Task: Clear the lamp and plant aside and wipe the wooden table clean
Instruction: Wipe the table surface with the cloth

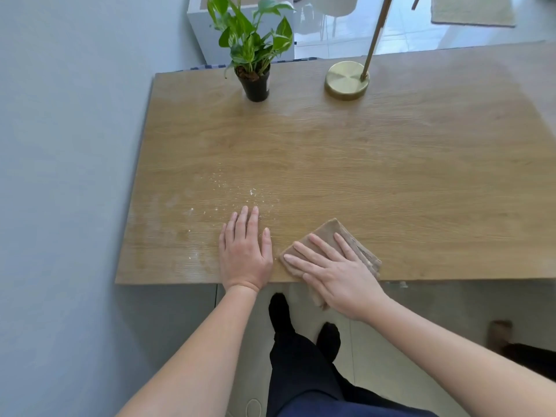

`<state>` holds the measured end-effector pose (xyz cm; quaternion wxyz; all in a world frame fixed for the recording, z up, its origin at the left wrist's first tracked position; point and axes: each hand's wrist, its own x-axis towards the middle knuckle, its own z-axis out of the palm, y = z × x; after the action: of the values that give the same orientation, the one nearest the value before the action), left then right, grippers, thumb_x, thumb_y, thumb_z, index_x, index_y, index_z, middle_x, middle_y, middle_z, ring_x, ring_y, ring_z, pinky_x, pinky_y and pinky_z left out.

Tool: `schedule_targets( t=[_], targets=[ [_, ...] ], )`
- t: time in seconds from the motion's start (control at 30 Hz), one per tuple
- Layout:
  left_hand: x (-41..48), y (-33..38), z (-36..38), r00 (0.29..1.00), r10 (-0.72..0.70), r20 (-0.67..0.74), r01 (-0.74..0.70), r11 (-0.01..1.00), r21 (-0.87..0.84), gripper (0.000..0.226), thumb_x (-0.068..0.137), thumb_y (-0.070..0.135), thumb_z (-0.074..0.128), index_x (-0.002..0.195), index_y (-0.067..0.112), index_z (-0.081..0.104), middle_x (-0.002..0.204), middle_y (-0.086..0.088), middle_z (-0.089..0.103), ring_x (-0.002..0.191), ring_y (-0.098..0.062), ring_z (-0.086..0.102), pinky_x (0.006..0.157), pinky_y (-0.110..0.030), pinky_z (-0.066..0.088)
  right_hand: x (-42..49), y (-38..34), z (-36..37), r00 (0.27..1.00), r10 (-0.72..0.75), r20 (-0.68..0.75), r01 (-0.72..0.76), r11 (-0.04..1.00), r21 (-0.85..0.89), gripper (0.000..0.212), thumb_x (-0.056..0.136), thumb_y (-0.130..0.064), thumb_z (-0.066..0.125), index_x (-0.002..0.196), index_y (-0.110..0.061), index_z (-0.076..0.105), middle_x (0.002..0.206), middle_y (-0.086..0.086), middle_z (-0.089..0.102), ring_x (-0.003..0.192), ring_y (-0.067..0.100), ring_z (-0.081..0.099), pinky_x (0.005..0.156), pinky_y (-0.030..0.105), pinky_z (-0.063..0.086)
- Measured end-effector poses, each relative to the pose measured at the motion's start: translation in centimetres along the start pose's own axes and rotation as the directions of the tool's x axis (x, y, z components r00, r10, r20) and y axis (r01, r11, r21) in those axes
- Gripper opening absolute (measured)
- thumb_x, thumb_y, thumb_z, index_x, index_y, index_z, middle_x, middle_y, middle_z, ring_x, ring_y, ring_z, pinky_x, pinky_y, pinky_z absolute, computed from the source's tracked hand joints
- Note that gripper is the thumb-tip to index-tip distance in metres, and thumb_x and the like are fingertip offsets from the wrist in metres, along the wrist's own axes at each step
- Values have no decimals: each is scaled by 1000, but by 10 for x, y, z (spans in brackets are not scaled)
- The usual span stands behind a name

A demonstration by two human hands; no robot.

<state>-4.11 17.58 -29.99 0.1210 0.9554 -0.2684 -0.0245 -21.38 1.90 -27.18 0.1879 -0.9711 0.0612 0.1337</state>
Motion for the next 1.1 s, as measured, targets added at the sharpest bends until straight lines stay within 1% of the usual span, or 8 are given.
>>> schedule_targets(
  t=[0.13,0.37,0.53,0.67,0.83,0.97,1.03,1.1],
  targets=[
    [1,0,0,1000,1,0,-1,1000,0,60,112,50,29,166,26,38,173,2,36,162,-21,25,133,-43,14,-33,64,-26,999,-1,50,2,1000,-15,48,115,-55,12,160,-66,2,171,-34,0,162,1,-11,132,42,-9],
    [-1,-1,3,1000,5,-14,-5,1000,-7,60,111,51,30,164,25,41,171,1,38,161,-22,27,133,-45,17,46,43,-37,889,446,-98,-432,891,138,50,112,-58,11,161,-63,10,175,-27,2,164,9,-11,129,47,-19],
    [-1,0,2,1000,3,-17,-3,1000,-21,61,111,51,29,164,25,42,171,0,39,161,-23,28,132,-47,20,17,-21,-1,993,119,-27,-118,992,40,50,114,-57,10,163,-61,5,174,-24,2,164,14,-9,131,54,-11],
    [-1,1,1,1000,4,-13,-4,1000,-6,61,111,52,27,165,25,39,172,0,38,162,-22,26,133,-46,19,-45,12,6,999,-8,39,8,1000,-17,48,115,-56,10,160,-65,-1,173,-29,1,163,6,-11,132,48,-9],
    [0,0,2,1000,5,-15,-5,1000,-8,61,112,52,27,165,25,39,172,1,37,162,-22,26,133,-47,20,-36,84,-34,978,208,-23,-208,978,-14,48,115,-52,10,159,-68,0,173,-29,0,163,5,-9,132,46,-7],
    [-1,0,3,1000,5,-16,-6,1000,-7,61,111,52,28,165,24,40,171,0,38,161,-22,26,132,-48,21,42,57,-41,851,508,-134,-498,861,99,53,108,-64,4,161,-63,-4,175,-22,-5,163,12,-12,131,51,-13],
    [-1,0,3,1000,6,-14,-6,1000,-1,61,111,52,28,165,24,40,172,0,38,162,-22,26,133,-47,20,64,28,-32,833,533,-147,-523,846,104,57,108,-66,3,163,-57,-9,174,-19,-12,163,19,-16,129,55,-15],
    [-2,1,3,1000,3,-10,-3,1000,7,62,111,52,27,165,24,39,172,0,38,162,-22,26,133,-46,20,56,8,-21,891,432,-140,-427,902,61,57,110,-64,4,164,-54,-11,175,-17,-13,163,21,-17,130,57,-12]
  ],
)
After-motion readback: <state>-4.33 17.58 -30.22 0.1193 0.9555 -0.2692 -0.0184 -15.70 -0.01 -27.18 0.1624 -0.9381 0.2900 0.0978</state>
